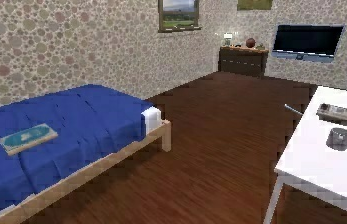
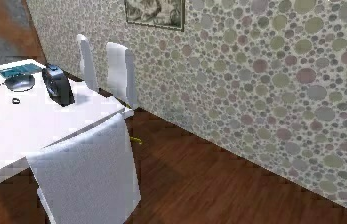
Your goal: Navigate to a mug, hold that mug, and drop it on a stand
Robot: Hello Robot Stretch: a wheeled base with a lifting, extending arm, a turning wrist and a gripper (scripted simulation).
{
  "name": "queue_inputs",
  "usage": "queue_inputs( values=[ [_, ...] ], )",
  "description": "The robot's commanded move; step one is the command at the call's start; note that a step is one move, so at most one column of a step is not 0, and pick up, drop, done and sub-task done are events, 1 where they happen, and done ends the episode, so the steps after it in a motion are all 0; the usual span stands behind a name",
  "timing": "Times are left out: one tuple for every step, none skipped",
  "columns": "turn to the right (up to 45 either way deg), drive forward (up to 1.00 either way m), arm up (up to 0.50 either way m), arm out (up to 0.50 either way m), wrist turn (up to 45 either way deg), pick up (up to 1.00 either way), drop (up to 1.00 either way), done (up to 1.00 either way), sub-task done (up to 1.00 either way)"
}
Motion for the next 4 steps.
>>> queue_inputs(
  values=[
    [3.0,0.00,0.00,0.00,0.0,0.00,0.00,0.00,0.00],
    [0.0,1.00,0.00,0.00,0.0,0.00,0.00,0.00,0.00],
    [42.0,0.00,0.00,0.00,0.0,0.00,0.00,0.00,0.00],
    [0.0,0.35,0.00,0.00,0.0,0.00,0.00,0.00,0.00]
  ],
)
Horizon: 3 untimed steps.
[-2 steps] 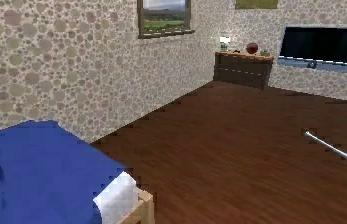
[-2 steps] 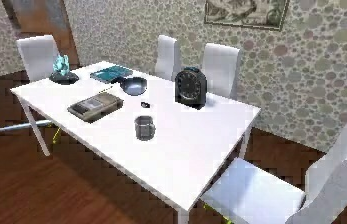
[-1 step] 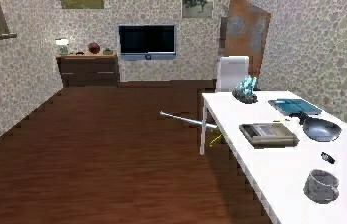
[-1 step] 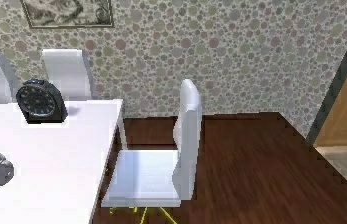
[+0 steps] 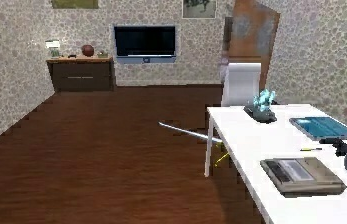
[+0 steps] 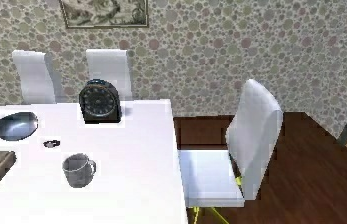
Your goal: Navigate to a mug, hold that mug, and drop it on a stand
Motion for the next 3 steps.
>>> queue_inputs(
  values=[
    [-24.0,0.00,0.00,0.00,0.0,0.00,0.00,0.00,0.00],
    [0.0,0.00,0.50,0.00,0.0,0.00,0.00,0.00,0.00],
    [0.0,0.00,0.32,0.00,0.0,0.00,0.00,0.00,0.00]
  ],
)
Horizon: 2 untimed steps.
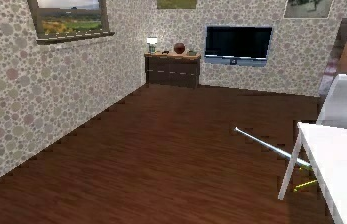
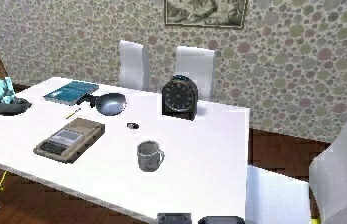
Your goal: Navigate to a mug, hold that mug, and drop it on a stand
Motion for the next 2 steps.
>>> queue_inputs(
  values=[
    [0.0,0.00,0.00,0.32,0.0,0.00,0.00,0.00,0.00],
    [0.0,0.00,0.00,0.00,45.0,0.00,0.00,0.00,0.00]
  ],
)
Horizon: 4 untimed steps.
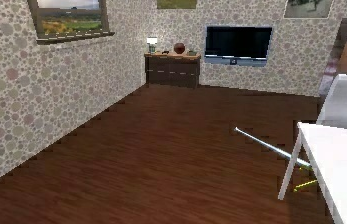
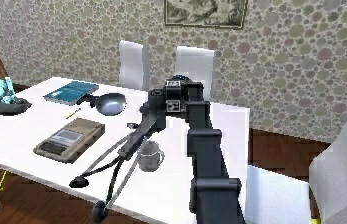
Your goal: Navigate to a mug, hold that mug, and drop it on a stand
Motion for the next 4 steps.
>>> queue_inputs(
  values=[
    [0.0,0.00,0.00,0.00,45.0,0.00,0.00,0.00,0.00],
    [0.0,0.00,0.00,0.00,45.0,0.00,0.00,0.00,0.00],
    [0.0,0.00,0.00,0.00,30.0,0.00,0.00,0.00,0.00],
    [0.0,0.00,-0.30,0.00,0.0,0.00,0.00,0.00,0.00]
  ],
)
